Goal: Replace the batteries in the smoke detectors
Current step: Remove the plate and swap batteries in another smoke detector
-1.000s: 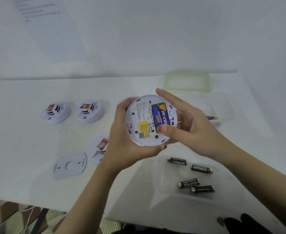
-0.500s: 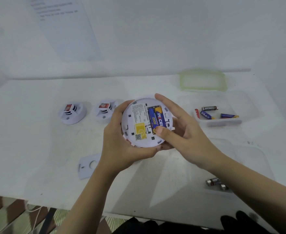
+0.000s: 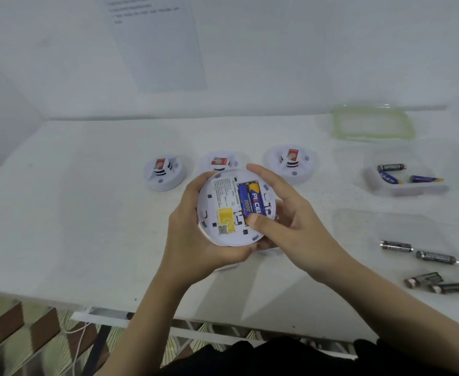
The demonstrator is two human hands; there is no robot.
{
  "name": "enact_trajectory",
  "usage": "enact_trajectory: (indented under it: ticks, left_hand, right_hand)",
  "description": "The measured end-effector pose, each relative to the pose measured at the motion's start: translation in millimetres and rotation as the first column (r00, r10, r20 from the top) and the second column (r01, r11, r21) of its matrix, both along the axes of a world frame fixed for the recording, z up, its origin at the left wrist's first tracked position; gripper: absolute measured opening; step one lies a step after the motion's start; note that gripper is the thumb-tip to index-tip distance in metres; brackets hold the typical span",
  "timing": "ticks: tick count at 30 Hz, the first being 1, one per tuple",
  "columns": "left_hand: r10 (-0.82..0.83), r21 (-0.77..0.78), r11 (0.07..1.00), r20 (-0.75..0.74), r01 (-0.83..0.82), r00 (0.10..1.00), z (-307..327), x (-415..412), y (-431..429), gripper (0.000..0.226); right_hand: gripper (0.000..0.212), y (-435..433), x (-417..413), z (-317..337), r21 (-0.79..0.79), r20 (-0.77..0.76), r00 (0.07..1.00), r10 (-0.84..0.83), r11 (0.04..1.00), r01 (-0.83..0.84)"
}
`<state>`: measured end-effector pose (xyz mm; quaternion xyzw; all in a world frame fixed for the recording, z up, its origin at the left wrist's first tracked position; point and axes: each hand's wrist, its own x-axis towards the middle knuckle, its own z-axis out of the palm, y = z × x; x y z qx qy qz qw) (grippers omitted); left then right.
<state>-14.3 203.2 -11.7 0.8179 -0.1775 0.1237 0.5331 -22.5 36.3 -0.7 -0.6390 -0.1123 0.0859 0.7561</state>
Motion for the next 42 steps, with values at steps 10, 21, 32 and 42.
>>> enact_trajectory:
  ticks: [10,21,32,42]
  left_hand:
    - [-0.079,-0.055,0.996,-0.145,0.072,0.986,-35.4,6.7,78.0,0.089]
    - [-0.008,0.187,0.982,-0.065,0.020,0.998,-75.9,27.3,148.4,0.092]
    - [-0.012,0.068,0.997,-0.112,0.020,0.994,-76.9,33.6,156.3,0.087]
    - [0.013,-0.013,1.000,-0.212,-0.016,0.977,-82.4,36.6,160.0,0.093]
  right_hand:
    - [0.042,63.8,1.6,-32.5,-0.148,-0.154,0.988,-0.032,0.989,0.009]
    - [0.060,75.5,-3.9,-59.3,-0.931,0.134,0.974,0.183,0.359,0.060]
    - [0.058,82.5,6.5,-53.4,-0.894,0.402,0.893,0.201,0.299,0.335]
    - [0.058,85.1,26.9,-32.1,-0.816,0.449,0.885,0.120,0.458,0.352]
